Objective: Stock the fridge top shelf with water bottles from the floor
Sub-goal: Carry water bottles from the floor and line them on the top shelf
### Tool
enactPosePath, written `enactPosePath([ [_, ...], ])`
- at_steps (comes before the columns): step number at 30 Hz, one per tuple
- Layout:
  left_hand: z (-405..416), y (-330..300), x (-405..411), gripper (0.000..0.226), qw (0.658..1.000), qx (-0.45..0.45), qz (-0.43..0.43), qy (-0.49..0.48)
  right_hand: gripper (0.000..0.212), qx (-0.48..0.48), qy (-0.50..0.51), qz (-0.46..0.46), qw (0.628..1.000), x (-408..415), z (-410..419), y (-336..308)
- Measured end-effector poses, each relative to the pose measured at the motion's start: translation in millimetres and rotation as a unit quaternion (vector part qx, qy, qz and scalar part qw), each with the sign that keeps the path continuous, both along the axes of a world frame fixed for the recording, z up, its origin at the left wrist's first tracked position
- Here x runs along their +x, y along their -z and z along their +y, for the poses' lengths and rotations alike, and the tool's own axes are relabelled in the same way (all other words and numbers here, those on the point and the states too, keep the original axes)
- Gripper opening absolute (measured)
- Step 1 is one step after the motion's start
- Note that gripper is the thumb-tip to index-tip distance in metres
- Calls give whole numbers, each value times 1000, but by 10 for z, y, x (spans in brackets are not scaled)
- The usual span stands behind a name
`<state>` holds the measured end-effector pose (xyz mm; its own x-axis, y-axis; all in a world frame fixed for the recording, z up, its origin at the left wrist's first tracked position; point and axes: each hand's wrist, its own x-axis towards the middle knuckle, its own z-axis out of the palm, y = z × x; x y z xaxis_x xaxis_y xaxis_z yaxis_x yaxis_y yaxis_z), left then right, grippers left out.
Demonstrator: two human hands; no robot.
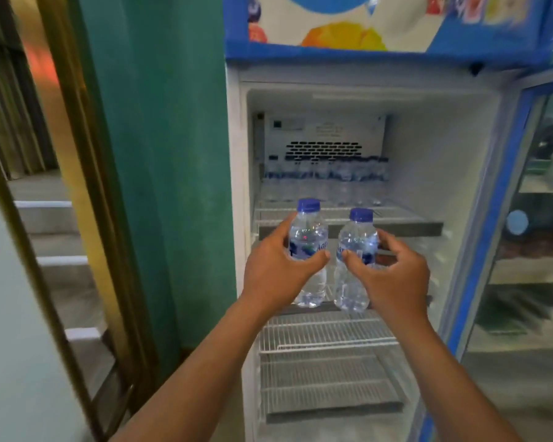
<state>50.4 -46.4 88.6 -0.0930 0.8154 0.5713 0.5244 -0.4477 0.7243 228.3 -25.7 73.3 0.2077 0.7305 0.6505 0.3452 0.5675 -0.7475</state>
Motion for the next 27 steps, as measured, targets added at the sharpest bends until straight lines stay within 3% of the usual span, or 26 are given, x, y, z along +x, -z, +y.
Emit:
enactPosePath([
  [5, 614, -364, 197, 66, 1000, 2, 16, 5, 18, 23, 1, 3, 1000, 213, 574, -434],
  [12, 1478, -606, 197, 52, 1000, 11, 6, 5, 32, 5, 46, 2, 999, 182, 1424, -691],
  [17, 2072, -681, 119, 81, 1000, -5, 11, -8, 43, -7, 71, 37, 997, 209, 1994, -768],
  [27, 3126, -741, 231, 63, 997, -68, -20, -27, 56, -35, 96, 100, 990, 566, 3123, -982],
])
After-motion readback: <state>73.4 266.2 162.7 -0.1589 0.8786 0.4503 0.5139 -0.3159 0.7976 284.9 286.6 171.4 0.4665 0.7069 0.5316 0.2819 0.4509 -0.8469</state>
